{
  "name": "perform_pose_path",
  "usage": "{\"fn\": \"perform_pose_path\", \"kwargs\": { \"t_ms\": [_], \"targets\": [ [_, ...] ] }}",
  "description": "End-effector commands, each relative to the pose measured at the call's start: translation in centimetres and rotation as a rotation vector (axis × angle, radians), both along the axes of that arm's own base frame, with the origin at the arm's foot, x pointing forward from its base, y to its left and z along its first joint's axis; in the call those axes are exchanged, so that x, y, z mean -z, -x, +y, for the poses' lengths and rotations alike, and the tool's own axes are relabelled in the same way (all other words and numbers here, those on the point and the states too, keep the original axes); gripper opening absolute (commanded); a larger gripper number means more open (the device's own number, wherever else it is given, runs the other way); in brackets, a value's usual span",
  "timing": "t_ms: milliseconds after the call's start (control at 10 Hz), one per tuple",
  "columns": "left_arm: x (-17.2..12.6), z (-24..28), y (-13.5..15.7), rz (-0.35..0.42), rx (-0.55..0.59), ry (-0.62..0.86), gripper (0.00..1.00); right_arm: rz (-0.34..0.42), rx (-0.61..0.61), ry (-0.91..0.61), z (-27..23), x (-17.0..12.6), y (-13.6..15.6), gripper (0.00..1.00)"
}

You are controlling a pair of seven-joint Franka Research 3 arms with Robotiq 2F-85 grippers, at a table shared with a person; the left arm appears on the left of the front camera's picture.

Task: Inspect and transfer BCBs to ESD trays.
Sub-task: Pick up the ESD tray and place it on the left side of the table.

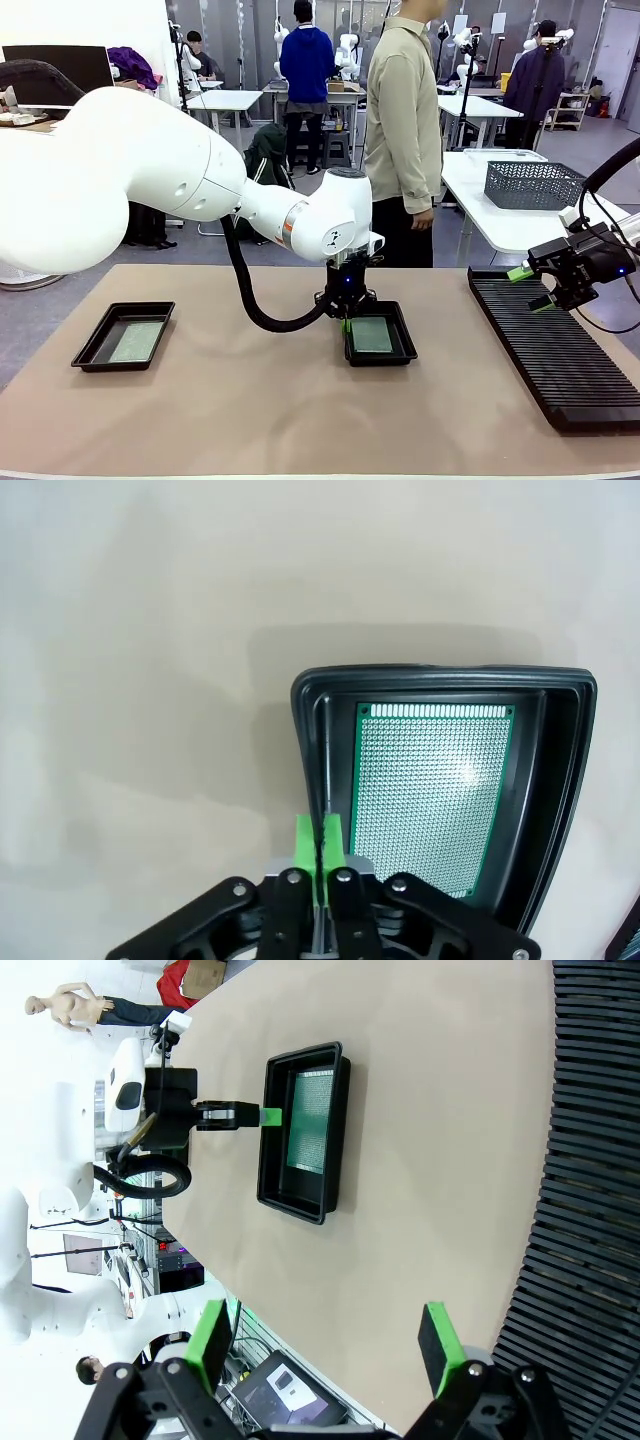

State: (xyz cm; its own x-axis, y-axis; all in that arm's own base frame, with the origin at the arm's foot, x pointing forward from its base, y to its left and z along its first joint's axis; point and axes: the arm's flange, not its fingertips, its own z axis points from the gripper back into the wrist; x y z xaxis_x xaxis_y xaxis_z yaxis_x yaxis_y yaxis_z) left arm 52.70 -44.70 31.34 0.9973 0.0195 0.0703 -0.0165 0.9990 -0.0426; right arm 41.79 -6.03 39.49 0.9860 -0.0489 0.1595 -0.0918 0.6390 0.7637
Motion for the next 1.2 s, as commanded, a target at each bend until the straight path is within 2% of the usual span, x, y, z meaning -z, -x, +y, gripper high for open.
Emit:
{"fn": "perform_pose_path", "kwargs": {
  "t_ms": [0, 500, 1100],
  "targets": [
    [-0.8, 2.3, 0.8, 0.001, 0.038, 0.007, 0.03, 0.001, -0.001, 0.019, -0.1, -0.1, 0.0, 1.00],
    [-2.6, 9.1, 2.0, -0.020, 0.087, 0.037, 0.03, 0.001, -0.001, 0.019, -0.1, -0.1, 0.0, 1.00],
    [-4.2, 17.4, 3.0, -0.021, 0.094, 0.072, 0.03, 0.001, -0.001, 0.019, -0.1, -0.1, 0.0, 1.00]
  ]
}}
